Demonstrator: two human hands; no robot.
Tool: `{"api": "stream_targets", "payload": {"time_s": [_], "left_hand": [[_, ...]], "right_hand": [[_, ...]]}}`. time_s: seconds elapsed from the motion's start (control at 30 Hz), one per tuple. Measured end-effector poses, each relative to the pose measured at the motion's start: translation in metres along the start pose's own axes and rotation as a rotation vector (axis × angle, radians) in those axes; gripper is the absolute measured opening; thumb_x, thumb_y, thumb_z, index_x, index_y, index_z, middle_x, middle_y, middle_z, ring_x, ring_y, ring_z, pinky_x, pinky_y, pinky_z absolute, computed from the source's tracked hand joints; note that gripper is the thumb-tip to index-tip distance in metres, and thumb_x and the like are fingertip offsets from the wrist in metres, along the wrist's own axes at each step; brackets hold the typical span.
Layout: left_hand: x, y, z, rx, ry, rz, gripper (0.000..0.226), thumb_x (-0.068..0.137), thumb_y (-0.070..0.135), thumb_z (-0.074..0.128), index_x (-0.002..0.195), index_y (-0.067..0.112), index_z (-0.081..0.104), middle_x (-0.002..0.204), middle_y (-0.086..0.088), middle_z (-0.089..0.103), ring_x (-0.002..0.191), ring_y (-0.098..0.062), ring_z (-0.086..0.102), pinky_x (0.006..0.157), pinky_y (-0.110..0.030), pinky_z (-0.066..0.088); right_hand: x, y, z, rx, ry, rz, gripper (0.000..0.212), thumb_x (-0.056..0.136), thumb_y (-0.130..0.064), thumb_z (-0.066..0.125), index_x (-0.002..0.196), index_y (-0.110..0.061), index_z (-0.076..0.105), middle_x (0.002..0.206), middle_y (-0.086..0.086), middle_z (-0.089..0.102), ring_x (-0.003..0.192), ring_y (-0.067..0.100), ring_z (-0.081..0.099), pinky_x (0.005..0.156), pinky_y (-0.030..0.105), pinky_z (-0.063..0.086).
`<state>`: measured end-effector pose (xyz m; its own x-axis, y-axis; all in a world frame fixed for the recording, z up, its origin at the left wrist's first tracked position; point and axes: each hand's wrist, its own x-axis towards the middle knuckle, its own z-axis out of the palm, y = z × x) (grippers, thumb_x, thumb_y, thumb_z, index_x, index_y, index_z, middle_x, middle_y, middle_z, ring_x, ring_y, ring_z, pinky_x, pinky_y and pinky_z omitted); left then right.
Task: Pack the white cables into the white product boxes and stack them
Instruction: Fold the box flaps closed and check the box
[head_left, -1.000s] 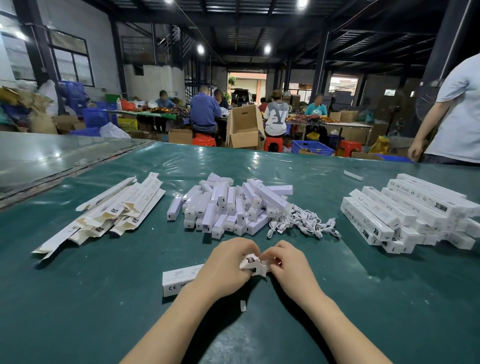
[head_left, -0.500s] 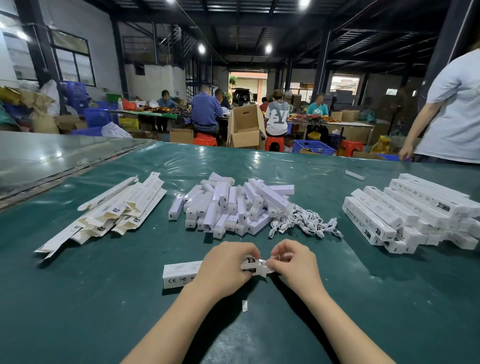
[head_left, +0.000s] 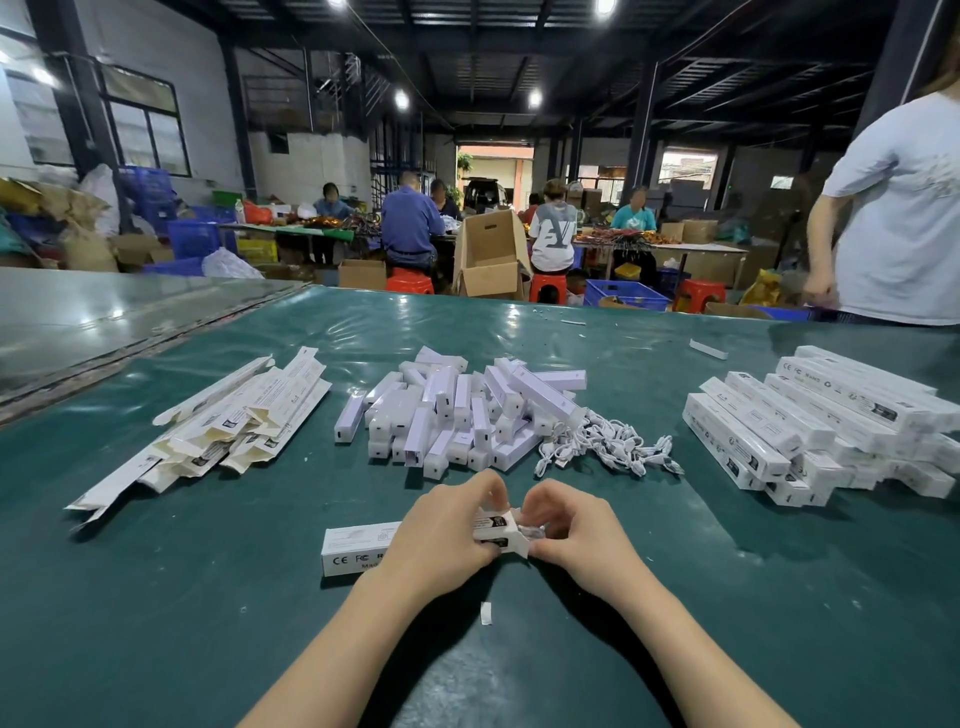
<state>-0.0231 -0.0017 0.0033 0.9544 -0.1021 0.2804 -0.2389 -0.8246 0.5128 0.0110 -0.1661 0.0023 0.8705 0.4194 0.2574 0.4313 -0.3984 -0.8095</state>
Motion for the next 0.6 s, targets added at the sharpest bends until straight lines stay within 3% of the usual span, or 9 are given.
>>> {"api": "stream_targets", "payload": {"time_s": [0.13, 0.23, 0.3, 0.5, 0.6], "left_hand": [[-0.0005, -0.0025, 0.0013, 0.012, -0.010, 0.023, 0.031, 0.075, 0.019, 0.062, 0.096, 0.034, 0.045, 0.108, 0.014, 0.063, 0.101, -0.017, 0.055, 0.084, -0.031, 0.044], [-0.0020, -0.0024, 0.0019, 0.000, -0.004, 0.043, 0.031, 0.075, 0.020, 0.062, 0.093, 0.038, 0.042, 0.106, 0.016, 0.064, 0.099, -0.014, 0.056, 0.082, -0.028, 0.043], [-0.0022, -0.0017, 0.0025, 0.022, -0.008, 0.055, 0.030, 0.076, 0.020, 0.061, 0.096, 0.036, 0.045, 0.107, 0.015, 0.064, 0.101, -0.013, 0.055, 0.085, -0.029, 0.042], [-0.0021, 0.0000, 0.0034, 0.063, 0.011, 0.083, 0.030, 0.077, 0.018, 0.057, 0.103, 0.031, 0.049, 0.107, 0.017, 0.060, 0.101, -0.008, 0.052, 0.079, -0.020, 0.036], [-0.0024, 0.0005, 0.0032, 0.059, 0.009, 0.076, 0.029, 0.078, 0.019, 0.058, 0.102, 0.032, 0.048, 0.106, 0.018, 0.060, 0.101, -0.009, 0.053, 0.081, -0.023, 0.039]], "right_hand": [[0.0007, 0.0004, 0.0039, -0.052, 0.016, -0.051, 0.041, 0.065, 0.008, 0.063, 0.064, -0.032, 0.053, 0.068, -0.006, 0.064, 0.061, 0.013, 0.051, 0.066, 0.029, 0.047], [0.0000, 0.0027, 0.0056, -0.020, 0.067, -0.017, 0.036, 0.072, 0.004, 0.067, 0.072, -0.031, 0.055, 0.079, -0.001, 0.070, 0.071, 0.012, 0.063, 0.070, 0.019, 0.049], [0.0011, 0.0031, 0.0070, -0.038, 0.103, -0.016, 0.030, 0.073, 0.001, 0.069, 0.074, -0.027, 0.056, 0.081, 0.002, 0.069, 0.075, 0.015, 0.064, 0.072, 0.019, 0.051], [0.0031, 0.0014, 0.0066, -0.102, 0.050, 0.034, 0.024, 0.072, -0.007, 0.071, 0.062, -0.026, 0.059, 0.061, -0.010, 0.061, 0.056, 0.001, 0.050, 0.059, 0.017, 0.041], [0.0023, 0.0028, 0.0031, -0.025, 0.029, 0.032, 0.026, 0.071, 0.000, 0.070, 0.064, -0.023, 0.060, 0.066, -0.005, 0.065, 0.062, 0.006, 0.058, 0.068, 0.023, 0.047]]}}
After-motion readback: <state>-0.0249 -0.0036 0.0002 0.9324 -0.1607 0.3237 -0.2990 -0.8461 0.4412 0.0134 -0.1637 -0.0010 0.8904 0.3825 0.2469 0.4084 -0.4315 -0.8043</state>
